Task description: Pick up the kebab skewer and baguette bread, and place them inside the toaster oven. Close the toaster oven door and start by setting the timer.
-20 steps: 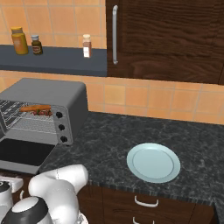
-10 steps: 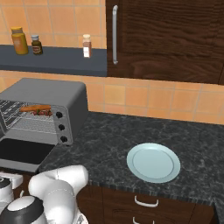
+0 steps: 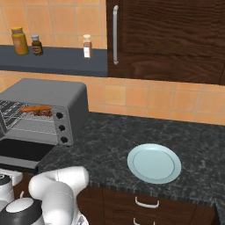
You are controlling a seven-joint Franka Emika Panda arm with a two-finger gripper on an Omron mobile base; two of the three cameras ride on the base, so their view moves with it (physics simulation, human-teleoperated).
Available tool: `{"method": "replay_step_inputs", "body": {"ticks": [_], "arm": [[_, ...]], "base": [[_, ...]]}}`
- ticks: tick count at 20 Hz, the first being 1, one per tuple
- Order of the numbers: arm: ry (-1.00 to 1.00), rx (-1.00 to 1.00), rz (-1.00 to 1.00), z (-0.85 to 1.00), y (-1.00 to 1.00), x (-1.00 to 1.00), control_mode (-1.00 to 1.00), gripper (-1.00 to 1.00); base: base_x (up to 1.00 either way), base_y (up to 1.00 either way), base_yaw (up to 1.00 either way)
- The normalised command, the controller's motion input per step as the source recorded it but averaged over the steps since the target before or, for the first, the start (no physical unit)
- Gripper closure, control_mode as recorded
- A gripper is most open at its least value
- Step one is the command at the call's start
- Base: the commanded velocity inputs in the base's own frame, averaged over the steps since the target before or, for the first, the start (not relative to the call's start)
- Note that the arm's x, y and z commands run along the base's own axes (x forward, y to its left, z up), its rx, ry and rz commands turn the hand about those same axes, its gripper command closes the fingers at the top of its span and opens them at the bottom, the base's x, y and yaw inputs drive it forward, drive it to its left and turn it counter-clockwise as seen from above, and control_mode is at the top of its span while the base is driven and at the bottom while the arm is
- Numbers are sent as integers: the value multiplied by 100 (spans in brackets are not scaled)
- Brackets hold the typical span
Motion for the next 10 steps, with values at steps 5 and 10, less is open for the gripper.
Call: {"method": "replay_step_inputs", "body": {"ticks": [5, 10], "arm": [[0, 7, 0, 33, -12, 47, -100, -100], [0, 6, 0, 43, -12, 39, -100, -100]], "base": [[0, 0, 0], [0, 0, 0]]}}
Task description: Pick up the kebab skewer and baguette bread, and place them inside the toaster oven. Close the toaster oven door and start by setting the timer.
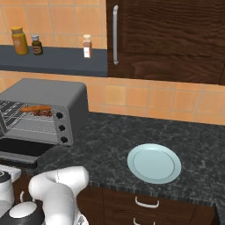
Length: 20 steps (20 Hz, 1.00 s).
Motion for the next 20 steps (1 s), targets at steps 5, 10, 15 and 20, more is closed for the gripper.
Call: {"method": "replay_step_inputs", "body": {"ticks": [5, 10, 15, 20], "arm": [[0, 3, 0, 53, -21, 39, -100, -100], [0, 3, 0, 59, -26, 47, -100, -100], [0, 1, 0, 44, -23, 47, -100, -100], [0, 0, 0, 43, -14, 47, -100, -100]], "base": [[0, 0, 0], [0, 0, 0], [0, 0, 0], [0, 0, 0]]}}
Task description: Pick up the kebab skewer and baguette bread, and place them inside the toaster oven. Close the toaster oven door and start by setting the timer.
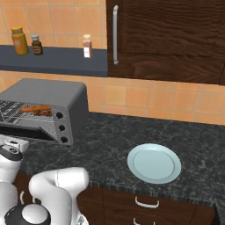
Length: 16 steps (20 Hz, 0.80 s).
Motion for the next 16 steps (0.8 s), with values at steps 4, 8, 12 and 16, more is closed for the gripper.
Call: {"method": "replay_step_inputs", "body": {"ticks": [4, 8, 12, 16], "arm": [[0, 0, 0, 34, -3, 41, -100, -100], [0, 0, 0, 14, -1, 25, -100, -100], [0, 0, 0, 7, -3, 40, -100, -100], [0, 0, 0, 4, -6, 47, -100, -100]], "base": [[0, 0, 0], [0, 0, 0], [0, 0, 0], [0, 0, 0]]}}
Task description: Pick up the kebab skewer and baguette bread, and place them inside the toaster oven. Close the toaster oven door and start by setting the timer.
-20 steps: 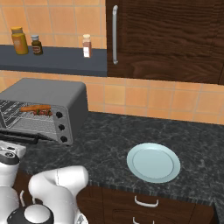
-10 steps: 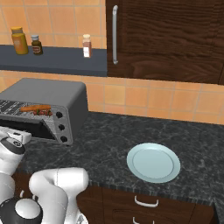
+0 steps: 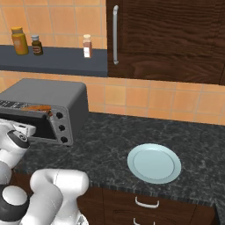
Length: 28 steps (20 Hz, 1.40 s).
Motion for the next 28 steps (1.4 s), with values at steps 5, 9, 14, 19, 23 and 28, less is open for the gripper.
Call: {"method": "replay_step_inputs", "body": {"ticks": [5, 9, 14, 19, 23, 28], "arm": [[0, 0, 0, 1, -5, 36, -100, -100], [0, 0, 0, 0, -1, 39, -100, -100], [1, 0, 0, 1, 0, 20, -100, -100], [0, 0, 0, 8, 0, -7, -100, -100], [0, 0, 0, 3, -7, -4, -100, -100], [0, -1, 0, 0, -43, -14, -100, -100]], "base": [[0, 0, 0], [0, 0, 0], [0, 0, 0], [0, 0, 0], [0, 0, 0], [0, 0, 0]]}}
